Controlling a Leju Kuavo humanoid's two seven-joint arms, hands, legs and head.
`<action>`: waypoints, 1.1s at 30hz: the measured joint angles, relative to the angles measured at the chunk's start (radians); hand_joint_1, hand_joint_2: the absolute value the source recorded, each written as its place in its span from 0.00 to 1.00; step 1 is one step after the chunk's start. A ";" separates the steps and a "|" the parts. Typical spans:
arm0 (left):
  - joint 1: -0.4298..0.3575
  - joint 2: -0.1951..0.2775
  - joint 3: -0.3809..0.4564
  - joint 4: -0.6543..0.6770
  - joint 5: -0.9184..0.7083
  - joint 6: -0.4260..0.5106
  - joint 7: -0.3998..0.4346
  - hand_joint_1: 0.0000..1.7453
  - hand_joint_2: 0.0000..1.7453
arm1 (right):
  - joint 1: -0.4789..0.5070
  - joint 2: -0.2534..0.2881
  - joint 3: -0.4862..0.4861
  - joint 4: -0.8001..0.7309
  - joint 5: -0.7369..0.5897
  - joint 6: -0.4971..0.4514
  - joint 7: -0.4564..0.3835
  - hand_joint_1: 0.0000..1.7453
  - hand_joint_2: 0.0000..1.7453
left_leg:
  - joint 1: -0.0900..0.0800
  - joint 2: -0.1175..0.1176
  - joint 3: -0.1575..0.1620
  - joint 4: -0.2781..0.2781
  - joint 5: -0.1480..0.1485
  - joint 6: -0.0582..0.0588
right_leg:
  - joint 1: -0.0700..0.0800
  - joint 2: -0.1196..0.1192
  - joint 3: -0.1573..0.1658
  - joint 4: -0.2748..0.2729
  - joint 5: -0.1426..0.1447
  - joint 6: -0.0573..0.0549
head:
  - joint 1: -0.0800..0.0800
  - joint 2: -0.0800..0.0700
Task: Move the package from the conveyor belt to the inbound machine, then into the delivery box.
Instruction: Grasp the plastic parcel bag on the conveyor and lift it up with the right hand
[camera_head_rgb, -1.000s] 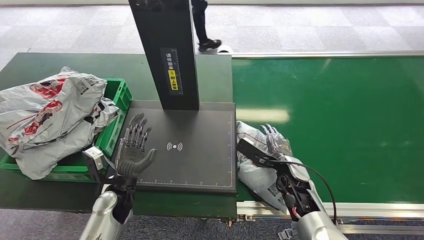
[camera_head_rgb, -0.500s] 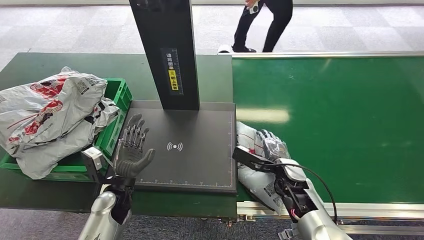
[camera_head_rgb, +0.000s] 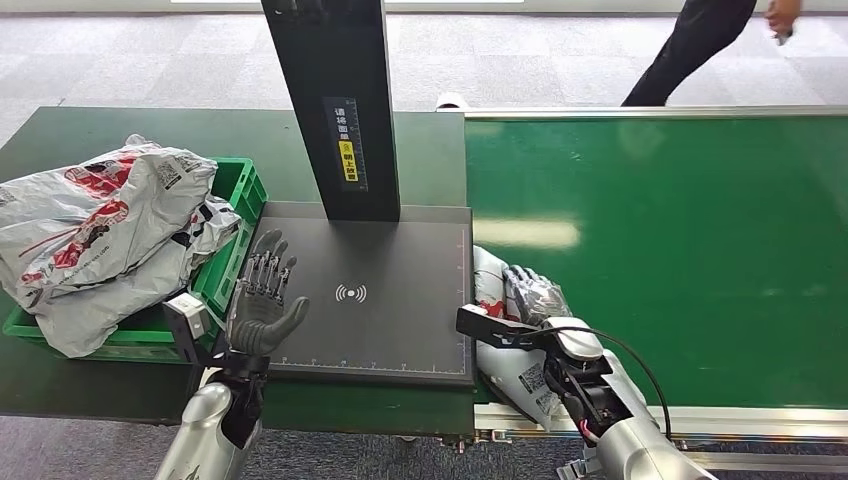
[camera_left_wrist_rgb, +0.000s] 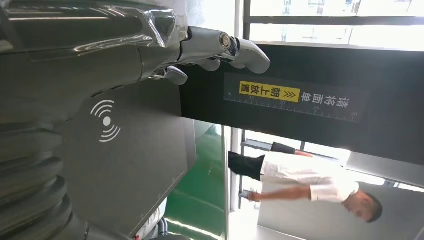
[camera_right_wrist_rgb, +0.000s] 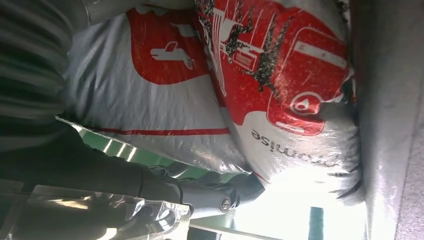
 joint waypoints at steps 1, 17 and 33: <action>0.000 0.000 0.000 0.001 0.001 0.000 0.000 0.00 1.00 | 0.000 -0.001 0.003 0.001 -0.001 0.003 0.000 0.89 1.00 | 0.000 0.000 0.000 0.000 0.000 0.000 | 0.000 0.000 0.000 0.000 0.000 0.000 | 0.000 0.000; -0.024 0.000 -0.034 0.034 0.022 0.025 0.013 0.00 1.00 | -0.045 -0.072 0.106 0.032 -0.117 0.156 -0.076 1.00 1.00 | 0.000 -0.010 0.014 0.000 -0.005 0.003 | 0.000 -0.009 0.017 -0.004 -0.007 0.004 | 0.000 0.000; 0.012 0.004 -0.034 0.011 0.035 0.027 0.010 0.00 1.00 | -0.040 -0.100 0.143 0.015 -0.208 0.130 -0.137 1.00 1.00 | 0.000 -0.016 0.014 0.000 -0.008 0.006 | -0.001 -0.016 0.023 -0.006 -0.011 0.007 | 0.000 0.000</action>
